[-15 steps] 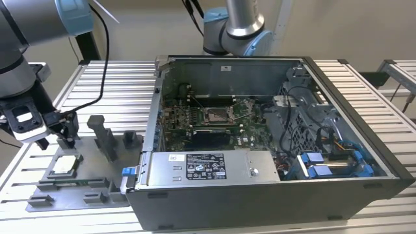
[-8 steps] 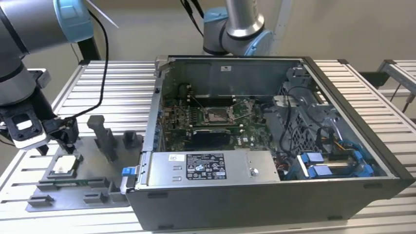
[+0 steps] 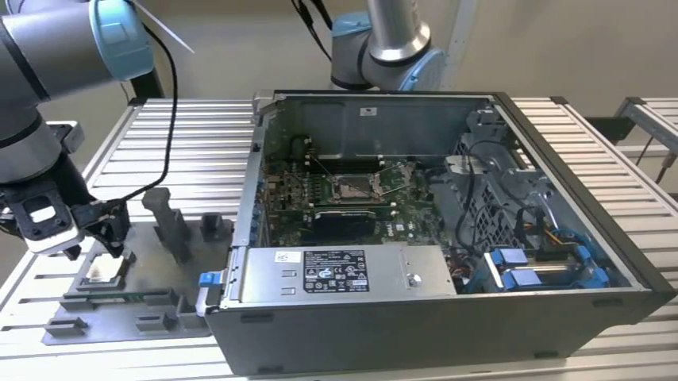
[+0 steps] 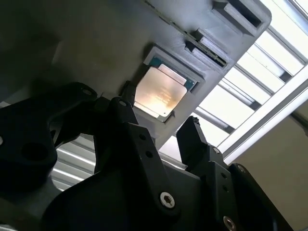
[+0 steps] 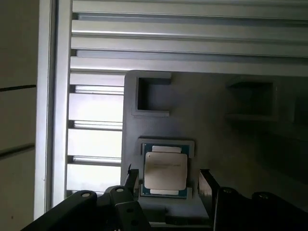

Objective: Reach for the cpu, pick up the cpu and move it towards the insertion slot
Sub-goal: 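Pick up the cpu and move it towards the insertion slot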

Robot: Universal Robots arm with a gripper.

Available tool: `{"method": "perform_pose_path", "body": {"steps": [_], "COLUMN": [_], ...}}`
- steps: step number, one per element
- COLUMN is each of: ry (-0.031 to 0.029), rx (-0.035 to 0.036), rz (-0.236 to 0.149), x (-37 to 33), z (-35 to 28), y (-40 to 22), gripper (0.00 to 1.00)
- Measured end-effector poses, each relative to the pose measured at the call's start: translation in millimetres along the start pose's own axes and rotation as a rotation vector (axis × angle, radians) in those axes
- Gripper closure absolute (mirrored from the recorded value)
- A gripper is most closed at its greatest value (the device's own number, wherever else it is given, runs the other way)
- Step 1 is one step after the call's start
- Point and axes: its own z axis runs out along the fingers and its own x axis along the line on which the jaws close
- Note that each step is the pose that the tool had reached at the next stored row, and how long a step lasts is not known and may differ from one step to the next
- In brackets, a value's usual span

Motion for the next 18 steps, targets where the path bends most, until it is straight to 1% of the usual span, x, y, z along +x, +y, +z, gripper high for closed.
{"method": "perform_pose_path", "body": {"steps": [5, 11, 12, 18], "ry": [0.0000, 0.0001, 0.0001, 0.0002], "rx": [0.0000, 0.0001, 0.0000, 0.0001], "rz": [0.000, 0.000, 0.000, 0.000], "x": [0.4, 1.4, 1.5, 1.8], "z": [9.0, 17.5, 19.7, 25.3], "y": [-0.4, -0.7, -0.8, -1.4], "gripper": [0.00, 0.00, 0.00, 0.00]}}
